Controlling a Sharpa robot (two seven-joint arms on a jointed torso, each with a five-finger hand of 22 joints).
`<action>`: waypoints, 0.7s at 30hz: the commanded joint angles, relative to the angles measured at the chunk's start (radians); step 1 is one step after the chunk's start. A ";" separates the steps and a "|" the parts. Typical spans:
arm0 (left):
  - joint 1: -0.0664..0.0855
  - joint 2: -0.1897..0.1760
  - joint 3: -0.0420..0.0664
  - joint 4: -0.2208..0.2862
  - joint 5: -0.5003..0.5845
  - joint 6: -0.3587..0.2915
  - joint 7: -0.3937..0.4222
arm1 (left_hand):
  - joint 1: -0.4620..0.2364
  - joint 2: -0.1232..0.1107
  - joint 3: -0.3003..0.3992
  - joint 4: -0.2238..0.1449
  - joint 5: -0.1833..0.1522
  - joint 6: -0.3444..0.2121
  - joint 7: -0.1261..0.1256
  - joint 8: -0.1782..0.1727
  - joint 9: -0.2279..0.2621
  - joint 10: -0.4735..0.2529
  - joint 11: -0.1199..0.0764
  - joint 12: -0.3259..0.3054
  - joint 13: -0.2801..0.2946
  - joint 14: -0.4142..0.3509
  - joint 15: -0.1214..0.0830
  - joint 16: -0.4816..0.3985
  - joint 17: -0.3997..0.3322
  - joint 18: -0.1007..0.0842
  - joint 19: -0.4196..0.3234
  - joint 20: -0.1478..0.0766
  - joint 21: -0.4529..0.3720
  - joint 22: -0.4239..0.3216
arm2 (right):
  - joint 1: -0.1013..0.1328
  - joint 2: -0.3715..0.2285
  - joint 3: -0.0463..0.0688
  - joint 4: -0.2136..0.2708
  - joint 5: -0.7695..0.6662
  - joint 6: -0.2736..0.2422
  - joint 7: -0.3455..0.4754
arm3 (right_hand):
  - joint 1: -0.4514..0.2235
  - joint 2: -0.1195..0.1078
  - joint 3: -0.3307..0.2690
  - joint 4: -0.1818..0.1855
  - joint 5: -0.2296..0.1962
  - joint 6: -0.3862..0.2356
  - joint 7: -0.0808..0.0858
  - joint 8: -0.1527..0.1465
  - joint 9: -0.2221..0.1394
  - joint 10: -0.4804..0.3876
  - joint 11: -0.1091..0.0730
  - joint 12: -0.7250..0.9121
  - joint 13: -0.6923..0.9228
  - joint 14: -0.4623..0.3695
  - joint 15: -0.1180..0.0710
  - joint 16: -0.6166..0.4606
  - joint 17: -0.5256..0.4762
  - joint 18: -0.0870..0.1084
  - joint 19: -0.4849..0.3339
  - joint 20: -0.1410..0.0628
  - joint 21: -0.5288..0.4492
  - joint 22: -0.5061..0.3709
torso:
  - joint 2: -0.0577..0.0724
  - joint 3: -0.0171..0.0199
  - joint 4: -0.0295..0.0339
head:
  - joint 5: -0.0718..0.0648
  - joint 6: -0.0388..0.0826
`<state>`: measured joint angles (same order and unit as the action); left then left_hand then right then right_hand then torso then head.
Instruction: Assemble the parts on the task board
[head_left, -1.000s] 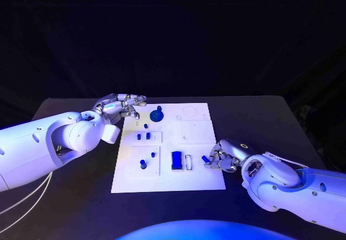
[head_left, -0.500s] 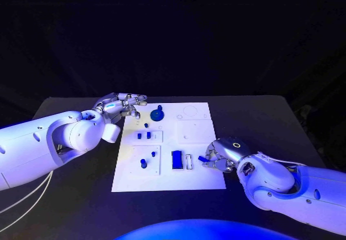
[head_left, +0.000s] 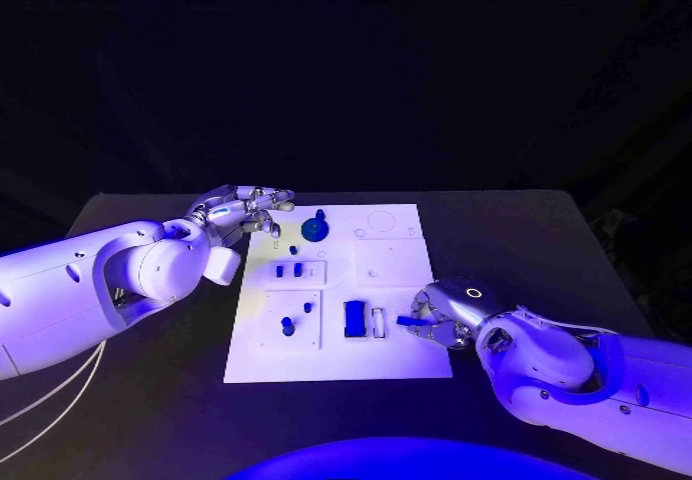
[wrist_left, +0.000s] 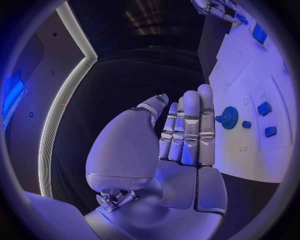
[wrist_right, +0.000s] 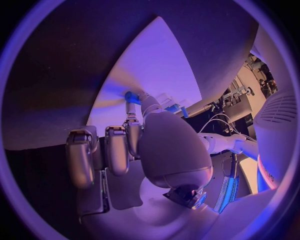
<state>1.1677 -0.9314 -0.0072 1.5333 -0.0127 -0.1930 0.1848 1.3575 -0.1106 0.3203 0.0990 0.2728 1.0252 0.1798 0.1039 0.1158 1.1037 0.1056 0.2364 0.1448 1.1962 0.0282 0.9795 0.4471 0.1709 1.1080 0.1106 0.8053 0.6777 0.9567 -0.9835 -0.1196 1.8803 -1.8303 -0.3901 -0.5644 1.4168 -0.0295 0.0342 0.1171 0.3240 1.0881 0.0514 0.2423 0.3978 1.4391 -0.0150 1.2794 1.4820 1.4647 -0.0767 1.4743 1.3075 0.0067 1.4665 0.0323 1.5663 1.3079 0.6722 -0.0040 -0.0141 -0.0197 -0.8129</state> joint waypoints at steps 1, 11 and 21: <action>0.000 0.001 0.001 0.002 -0.006 0.020 0.001 | 0.004 0.010 -0.002 0.008 0.003 -0.005 0.001 0.005 -0.002 -0.009 0.001 0.008 0.001 -0.006 -0.001 -0.002 -0.002 0.014 0.003 0.005 -0.004 -0.001 | 0.004 -0.005 -0.005 0.006 0.199 -0.047 -0.022 | 0.037 0.048 0.033 -0.011 0.014 0.007 0.001 0.006 0.008 0.003 -0.007 0.007 -0.103 0.076 -0.008 0.005 0.111 -0.007 0.104 -0.007 0.005 0.263 | -0.001 0.0000 -0.0004 | 0.001 0.001; 0.000 0.003 0.001 0.002 -0.006 0.021 -0.001 | 0.004 0.010 -0.002 0.008 0.003 -0.005 0.001 0.005 -0.002 -0.009 0.001 0.008 0.001 -0.006 -0.001 -0.002 -0.002 0.014 0.003 0.005 -0.004 -0.001 | 0.032 0.000 -0.002 0.038 0.414 -0.153 -0.003 | 0.000 0.024 0.070 0.000 0.013 0.008 0.001 0.006 0.013 0.005 -0.007 0.005 -0.102 0.076 -0.008 0.004 0.110 -0.007 0.104 -0.006 0.005 0.263 | 0.001 -0.0004 0.0002 | 0.000 0.004; 0.000 0.003 0.001 0.005 -0.007 0.020 -0.001 | 0.004 0.010 -0.002 0.008 0.003 -0.005 0.001 0.005 -0.002 -0.009 0.001 0.008 0.001 -0.006 -0.001 -0.002 -0.002 0.014 0.003 0.005 -0.004 -0.001 | 0.036 0.032 -0.002 0.034 0.507 -0.133 0.001 | -0.080 0.008 0.103 0.048 0.012 0.015 0.000 0.006 0.017 0.010 -0.007 0.010 -0.097 0.077 -0.008 0.005 0.113 -0.007 0.104 -0.006 0.005 0.263 | 0.000 -0.0009 0.0003 | 0.001 0.004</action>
<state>1.1678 -0.9300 -0.0072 1.5347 -0.0147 -0.1911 0.1815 1.3575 -0.1106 0.3176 0.1017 0.2728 1.0252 0.1798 0.1039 0.1150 1.1037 0.1056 0.2406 0.1446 1.1962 0.0282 0.9795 0.4462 0.1709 1.1080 0.1106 0.8053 0.6779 0.9926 -0.9557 -0.1214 1.9157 -1.3872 -0.5189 -0.5675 1.3487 -0.0146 0.1371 0.1609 0.3362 1.0908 0.0561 0.2411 0.4104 1.4455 -0.0214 1.2894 1.4321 1.4647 -0.0768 1.4743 1.3074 0.0067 1.4665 0.0323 1.5663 1.3077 0.6723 -0.0047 -0.0141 -0.0193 -0.8093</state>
